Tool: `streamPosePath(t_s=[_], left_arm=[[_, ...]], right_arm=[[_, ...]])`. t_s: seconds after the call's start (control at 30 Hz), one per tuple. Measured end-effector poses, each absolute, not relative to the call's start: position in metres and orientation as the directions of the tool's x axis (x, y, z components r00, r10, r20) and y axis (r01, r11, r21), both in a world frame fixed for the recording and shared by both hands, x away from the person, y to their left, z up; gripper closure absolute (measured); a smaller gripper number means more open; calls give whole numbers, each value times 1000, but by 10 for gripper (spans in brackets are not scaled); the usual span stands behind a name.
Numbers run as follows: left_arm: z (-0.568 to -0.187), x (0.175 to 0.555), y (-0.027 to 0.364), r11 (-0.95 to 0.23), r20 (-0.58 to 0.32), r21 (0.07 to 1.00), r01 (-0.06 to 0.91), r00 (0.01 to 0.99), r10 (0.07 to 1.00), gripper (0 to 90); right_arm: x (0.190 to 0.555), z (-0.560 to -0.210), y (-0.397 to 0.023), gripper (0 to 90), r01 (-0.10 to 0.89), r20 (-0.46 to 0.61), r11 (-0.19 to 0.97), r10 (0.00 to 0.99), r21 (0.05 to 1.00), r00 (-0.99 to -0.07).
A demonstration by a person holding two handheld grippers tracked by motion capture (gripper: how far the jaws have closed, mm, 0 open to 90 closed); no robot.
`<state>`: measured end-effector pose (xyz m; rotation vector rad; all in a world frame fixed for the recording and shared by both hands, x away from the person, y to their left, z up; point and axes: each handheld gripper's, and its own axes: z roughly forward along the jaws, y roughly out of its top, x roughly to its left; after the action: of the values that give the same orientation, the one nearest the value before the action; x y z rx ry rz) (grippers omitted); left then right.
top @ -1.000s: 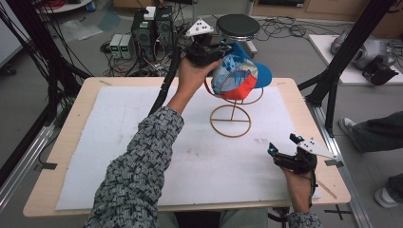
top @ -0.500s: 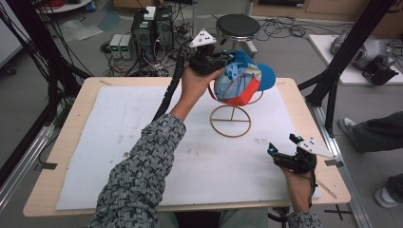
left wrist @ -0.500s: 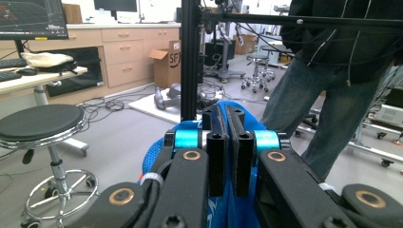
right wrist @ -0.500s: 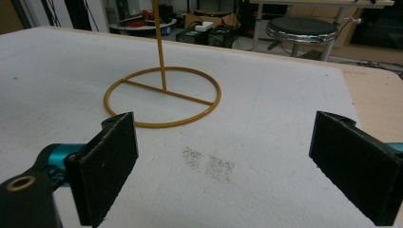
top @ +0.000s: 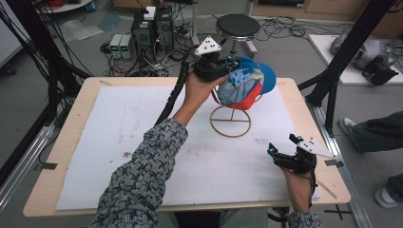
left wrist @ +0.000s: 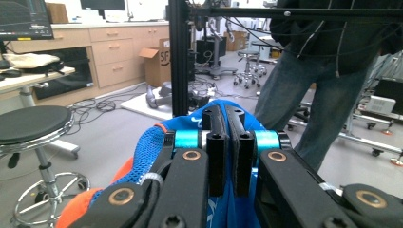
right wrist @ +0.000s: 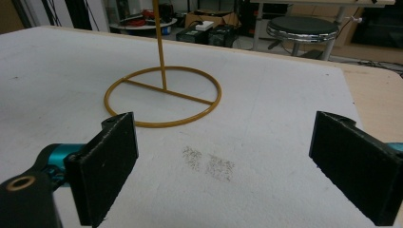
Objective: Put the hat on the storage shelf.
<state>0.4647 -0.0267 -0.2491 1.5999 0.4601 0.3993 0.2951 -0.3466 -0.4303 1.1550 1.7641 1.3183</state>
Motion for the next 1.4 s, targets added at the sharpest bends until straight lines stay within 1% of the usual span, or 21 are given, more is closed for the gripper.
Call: streamPosePath(t_s=[0.23,0.53,0.83,0.9,1.0,1.17,1.4], left_arm=[[-253,463,-33,-67,-4,997,45,859,511,875],[-258,468,-26,-58,-10,997,48,854,520,868],[-262,470,-25,-66,4,997,35,852,524,847],[-263,470,-25,-66,9,997,30,851,525,826],[-264,471,-24,-63,-2,997,42,851,525,764],[-265,471,-23,-57,-14,997,52,854,520,722],[-265,470,-22,-57,-10,997,45,859,511,698]], right_arm=[[295,-430,-347,81,271,21,99,914,957,-405],[295,-431,-348,81,268,16,103,913,958,-407],[295,-431,-348,81,269,17,102,914,958,-406],[296,-431,-348,81,269,17,102,913,958,-408],[296,-431,-348,81,269,16,104,913,957,-408],[295,-431,-348,81,269,16,103,913,958,-407],[295,-431,-347,81,270,19,100,914,957,-406]])
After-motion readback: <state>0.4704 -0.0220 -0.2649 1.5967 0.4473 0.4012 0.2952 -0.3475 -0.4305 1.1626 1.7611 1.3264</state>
